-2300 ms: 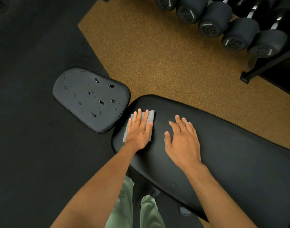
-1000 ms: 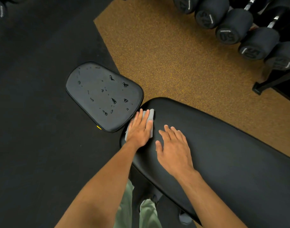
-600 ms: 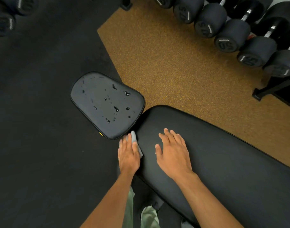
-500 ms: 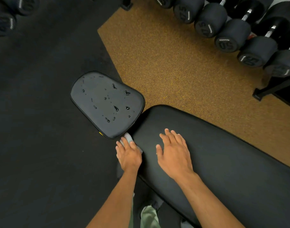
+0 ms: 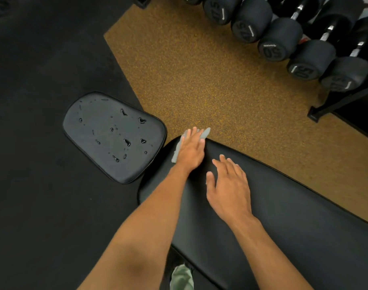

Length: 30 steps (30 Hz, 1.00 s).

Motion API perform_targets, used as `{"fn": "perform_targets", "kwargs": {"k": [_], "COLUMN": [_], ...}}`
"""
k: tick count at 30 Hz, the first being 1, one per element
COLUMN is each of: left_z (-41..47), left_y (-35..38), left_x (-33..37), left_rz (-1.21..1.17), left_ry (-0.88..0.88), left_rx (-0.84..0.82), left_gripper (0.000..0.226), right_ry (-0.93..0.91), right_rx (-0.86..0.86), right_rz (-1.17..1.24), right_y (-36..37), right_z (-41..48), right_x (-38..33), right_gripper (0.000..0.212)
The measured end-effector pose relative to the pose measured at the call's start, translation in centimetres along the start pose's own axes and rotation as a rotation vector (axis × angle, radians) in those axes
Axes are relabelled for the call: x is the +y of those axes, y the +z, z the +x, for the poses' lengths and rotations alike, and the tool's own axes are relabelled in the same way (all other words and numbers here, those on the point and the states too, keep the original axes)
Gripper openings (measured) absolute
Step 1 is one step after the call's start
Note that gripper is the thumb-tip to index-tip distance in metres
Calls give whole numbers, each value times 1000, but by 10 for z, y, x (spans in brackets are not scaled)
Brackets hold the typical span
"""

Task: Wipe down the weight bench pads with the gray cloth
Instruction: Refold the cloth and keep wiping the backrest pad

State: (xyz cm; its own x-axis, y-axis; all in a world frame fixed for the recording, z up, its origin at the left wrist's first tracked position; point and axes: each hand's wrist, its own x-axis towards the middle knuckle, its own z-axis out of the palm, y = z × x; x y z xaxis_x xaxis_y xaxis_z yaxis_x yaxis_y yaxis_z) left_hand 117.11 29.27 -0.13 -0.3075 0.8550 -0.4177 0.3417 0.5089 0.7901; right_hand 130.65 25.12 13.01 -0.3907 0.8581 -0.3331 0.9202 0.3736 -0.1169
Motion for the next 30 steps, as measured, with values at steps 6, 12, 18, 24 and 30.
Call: {"fn": "perform_targets", "kwargs": {"k": [6,12,18,24,30], "left_z": [-24,-103,-181,-189,-272], "left_y": [-20,-28,-20,15,71], "left_x": [-66,-108,-124,-44,82], "left_rz": [-20,38,-74,122,7], "left_ry": [-106,-78,-393,-277,397], "left_rx": [70,115,232,204,-65], "left_gripper": [56,52,53,63,57], "right_ry": [-12,-64,-94,-69,10], "right_rx": [-18,-49,-70,-85,-44], "right_rz": [30,35,18,13,41], "right_y": [-2,-5,-13,-29,-67], "right_z": [4,-11,-23,-35,-45], "right_x": [-6,-16,-14,-5,23], "right_gripper": [53,54,55,57,54]}}
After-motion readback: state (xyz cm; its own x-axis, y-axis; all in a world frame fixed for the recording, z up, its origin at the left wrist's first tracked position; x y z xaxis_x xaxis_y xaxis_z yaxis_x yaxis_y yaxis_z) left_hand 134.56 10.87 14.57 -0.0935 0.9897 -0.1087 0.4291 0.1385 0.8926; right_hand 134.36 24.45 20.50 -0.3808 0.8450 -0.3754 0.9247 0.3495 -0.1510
